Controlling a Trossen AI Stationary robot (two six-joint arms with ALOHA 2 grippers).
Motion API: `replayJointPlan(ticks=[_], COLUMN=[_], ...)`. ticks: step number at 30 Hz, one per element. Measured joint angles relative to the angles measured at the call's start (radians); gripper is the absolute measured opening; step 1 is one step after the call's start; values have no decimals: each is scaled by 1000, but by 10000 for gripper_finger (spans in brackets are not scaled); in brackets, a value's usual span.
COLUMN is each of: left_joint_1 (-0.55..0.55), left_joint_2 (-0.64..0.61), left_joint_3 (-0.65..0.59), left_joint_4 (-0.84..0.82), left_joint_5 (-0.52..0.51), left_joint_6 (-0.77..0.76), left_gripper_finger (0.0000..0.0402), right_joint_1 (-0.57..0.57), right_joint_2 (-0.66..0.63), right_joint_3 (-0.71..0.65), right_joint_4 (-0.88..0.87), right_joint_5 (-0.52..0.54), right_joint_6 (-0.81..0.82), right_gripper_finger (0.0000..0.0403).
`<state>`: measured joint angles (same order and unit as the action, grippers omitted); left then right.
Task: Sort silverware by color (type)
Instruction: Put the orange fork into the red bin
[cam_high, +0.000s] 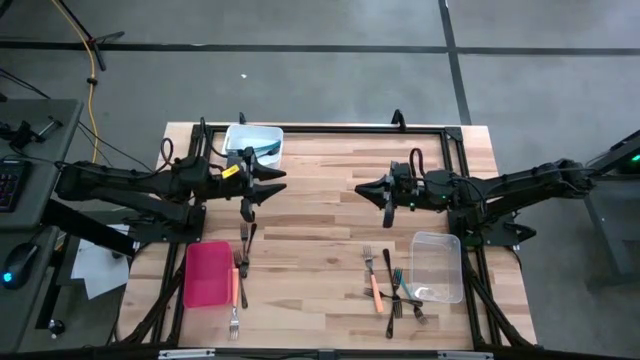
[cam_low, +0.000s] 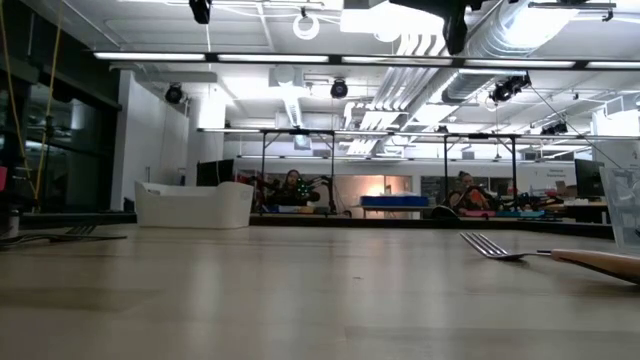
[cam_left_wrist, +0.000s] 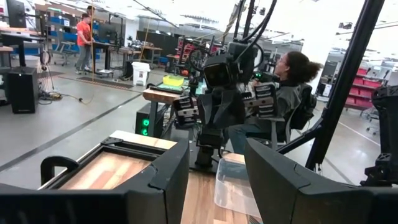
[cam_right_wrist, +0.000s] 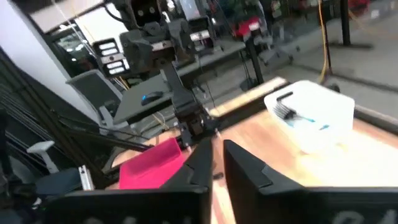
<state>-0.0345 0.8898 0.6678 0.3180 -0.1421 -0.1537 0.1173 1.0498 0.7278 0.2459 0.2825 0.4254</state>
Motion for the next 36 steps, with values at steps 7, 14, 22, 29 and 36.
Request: replayJointPlan(ticks=[7,14,22,29,36], left_joint_1=[0,0,0,0,0], left_joint_2=[0,0,0,0,0], left_joint_3=[0,0,0,0,0], left_joint_4=[0,0,-5,-6,-8], left_joint_5=[0,0,0,0,0], left_joint_6=[-2,-1,-1,-1,-1], left_gripper_finger=[144,144,144,144,144], right_joint_1=[27,122,225,260,259], right_joint_2=[78,241,448,639,776], right_joint_3=[237,448,477,477,477], right_joint_4=[-405,-734,-943,-1029,-1028], right_joint_5=[-44,-245,-367,-459,-449], right_joint_6=[85,281,906,1050,1104], right_gripper_finger=[136,189,190,190,190])
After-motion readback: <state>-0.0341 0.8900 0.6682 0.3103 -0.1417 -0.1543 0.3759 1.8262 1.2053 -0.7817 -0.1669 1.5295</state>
